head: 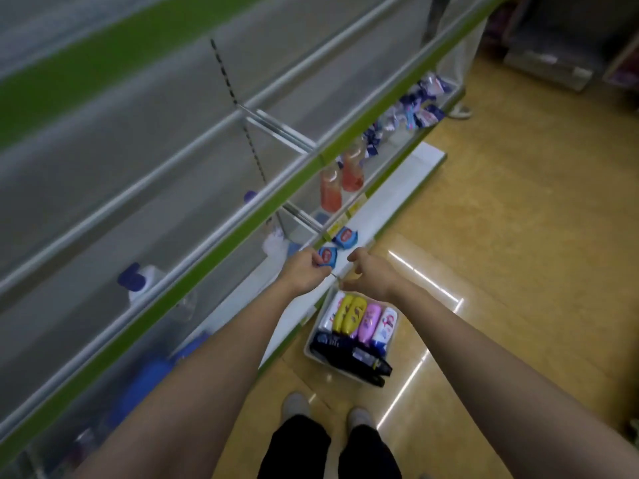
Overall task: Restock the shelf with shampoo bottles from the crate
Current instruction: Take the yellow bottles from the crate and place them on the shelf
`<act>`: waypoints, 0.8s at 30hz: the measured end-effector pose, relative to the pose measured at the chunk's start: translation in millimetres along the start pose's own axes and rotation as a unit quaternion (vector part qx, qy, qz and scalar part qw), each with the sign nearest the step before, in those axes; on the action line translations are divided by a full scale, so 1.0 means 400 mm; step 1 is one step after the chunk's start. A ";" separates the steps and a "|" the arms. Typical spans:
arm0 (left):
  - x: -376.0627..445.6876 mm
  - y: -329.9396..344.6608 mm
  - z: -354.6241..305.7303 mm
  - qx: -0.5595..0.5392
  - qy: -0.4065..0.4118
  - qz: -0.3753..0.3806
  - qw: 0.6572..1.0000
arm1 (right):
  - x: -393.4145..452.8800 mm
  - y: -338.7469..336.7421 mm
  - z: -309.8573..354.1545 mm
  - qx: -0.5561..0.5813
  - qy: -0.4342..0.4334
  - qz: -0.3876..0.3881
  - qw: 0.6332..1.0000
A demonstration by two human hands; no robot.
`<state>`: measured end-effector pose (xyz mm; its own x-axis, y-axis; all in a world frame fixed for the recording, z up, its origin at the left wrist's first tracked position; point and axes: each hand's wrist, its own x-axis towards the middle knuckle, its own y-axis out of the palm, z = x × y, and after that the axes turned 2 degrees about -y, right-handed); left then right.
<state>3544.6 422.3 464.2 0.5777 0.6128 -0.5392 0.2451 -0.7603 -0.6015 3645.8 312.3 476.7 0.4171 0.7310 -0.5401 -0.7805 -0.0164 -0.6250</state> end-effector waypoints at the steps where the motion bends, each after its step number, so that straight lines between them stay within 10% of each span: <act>1: 0.011 0.022 0.011 0.004 -0.002 0.008 1.000 | 0.007 0.020 -0.025 0.012 0.014 0.004 1.000; 24: 0.172 0.398 0.322 0.052 -0.047 0.103 0.992 | 0.131 0.385 -0.459 0.041 0.164 0.039 0.985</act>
<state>3523.0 371.2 255.6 0.5306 0.4680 -0.7067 0.0448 -0.8481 -0.5280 3633.2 222.8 248.8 0.4728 0.4690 -0.7460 -0.8452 0.0019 -0.5345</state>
